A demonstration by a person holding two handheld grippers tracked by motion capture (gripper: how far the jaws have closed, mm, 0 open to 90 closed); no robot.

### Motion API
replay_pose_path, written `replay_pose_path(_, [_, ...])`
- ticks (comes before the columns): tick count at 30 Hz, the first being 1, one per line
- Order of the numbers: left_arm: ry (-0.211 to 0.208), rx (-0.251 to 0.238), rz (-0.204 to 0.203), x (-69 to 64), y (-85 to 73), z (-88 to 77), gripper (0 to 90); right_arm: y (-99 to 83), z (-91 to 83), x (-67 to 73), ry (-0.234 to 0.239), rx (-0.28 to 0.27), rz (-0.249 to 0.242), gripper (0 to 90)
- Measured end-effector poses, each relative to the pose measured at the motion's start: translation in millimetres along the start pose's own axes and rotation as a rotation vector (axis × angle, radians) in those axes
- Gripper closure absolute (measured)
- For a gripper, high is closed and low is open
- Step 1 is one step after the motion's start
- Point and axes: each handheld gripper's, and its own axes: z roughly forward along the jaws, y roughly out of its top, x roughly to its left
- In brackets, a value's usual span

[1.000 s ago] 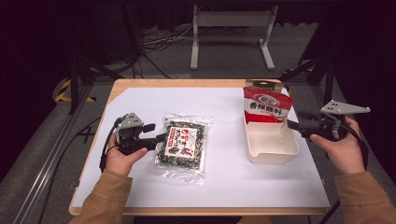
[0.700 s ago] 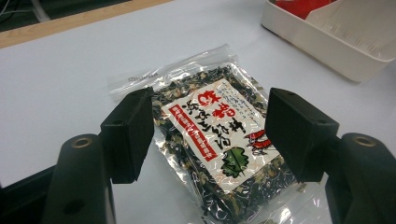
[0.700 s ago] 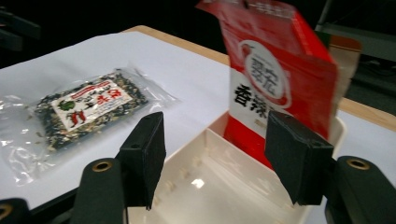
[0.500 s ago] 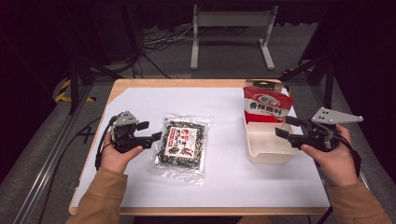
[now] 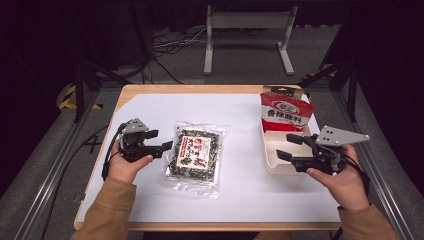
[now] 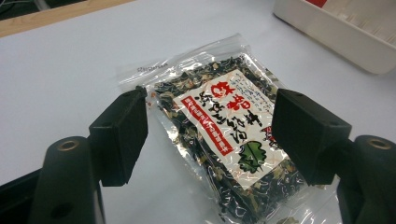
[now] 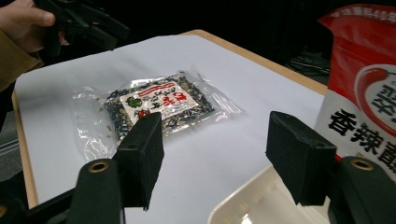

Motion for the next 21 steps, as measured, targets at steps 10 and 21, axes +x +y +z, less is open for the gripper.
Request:
replay_pose_path(10, [-0.01,-0.008,0.007,0.3,0.1,9.9,27.7,-4.3,15.3,22.1,0.074,0.011,-0.036,36.4])
replay_pose_path(21, [-0.005,0.042,-0.01,12.3,-3.5,33.3,24.8,-6.0,27.7,38.2,0.121,0.017,-0.072,35.3])
